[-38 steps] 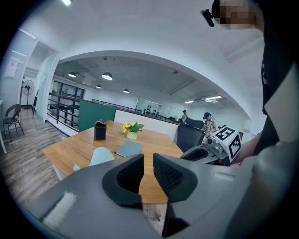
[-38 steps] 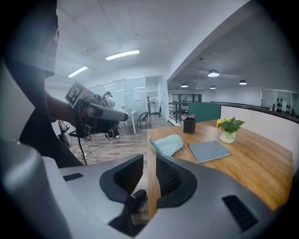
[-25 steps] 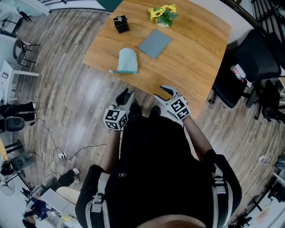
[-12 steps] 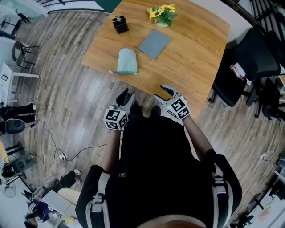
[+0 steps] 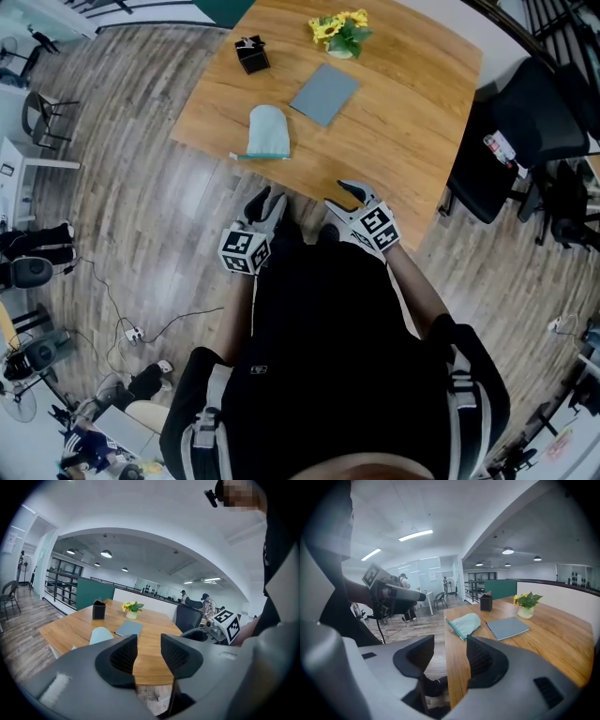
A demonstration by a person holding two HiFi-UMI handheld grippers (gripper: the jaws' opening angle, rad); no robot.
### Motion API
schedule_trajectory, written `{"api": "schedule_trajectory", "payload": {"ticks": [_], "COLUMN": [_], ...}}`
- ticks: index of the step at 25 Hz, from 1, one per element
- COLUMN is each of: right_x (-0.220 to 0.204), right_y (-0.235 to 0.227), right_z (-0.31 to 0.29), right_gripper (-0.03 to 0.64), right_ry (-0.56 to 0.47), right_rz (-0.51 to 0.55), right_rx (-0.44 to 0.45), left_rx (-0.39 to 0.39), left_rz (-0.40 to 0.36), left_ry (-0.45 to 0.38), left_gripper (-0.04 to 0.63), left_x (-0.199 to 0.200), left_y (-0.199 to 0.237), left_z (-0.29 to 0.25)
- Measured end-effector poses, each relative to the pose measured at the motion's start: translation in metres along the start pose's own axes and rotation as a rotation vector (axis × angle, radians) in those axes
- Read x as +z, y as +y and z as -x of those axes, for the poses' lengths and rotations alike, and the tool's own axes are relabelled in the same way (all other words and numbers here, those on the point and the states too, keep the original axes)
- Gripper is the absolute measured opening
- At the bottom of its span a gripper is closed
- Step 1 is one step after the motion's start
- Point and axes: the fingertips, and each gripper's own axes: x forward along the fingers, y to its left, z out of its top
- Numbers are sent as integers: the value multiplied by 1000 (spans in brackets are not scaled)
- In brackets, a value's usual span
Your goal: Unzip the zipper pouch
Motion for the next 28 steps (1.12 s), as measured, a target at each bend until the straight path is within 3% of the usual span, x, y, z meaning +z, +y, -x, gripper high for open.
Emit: {"api": "schedule_trajectory", "payload": {"ticks": [28], "right_x": [7], "right_y": [-21], "right_z": [-85], "right_gripper": [210], "right_ry": [77], "right_rz": [-67], "right_rx": [16], "left_rx": [-51], "left_rz": [22], "left_ry": [47], "left_gripper": [155], "left_x": [11], "left_y": [78], "left_z": [-29]}}
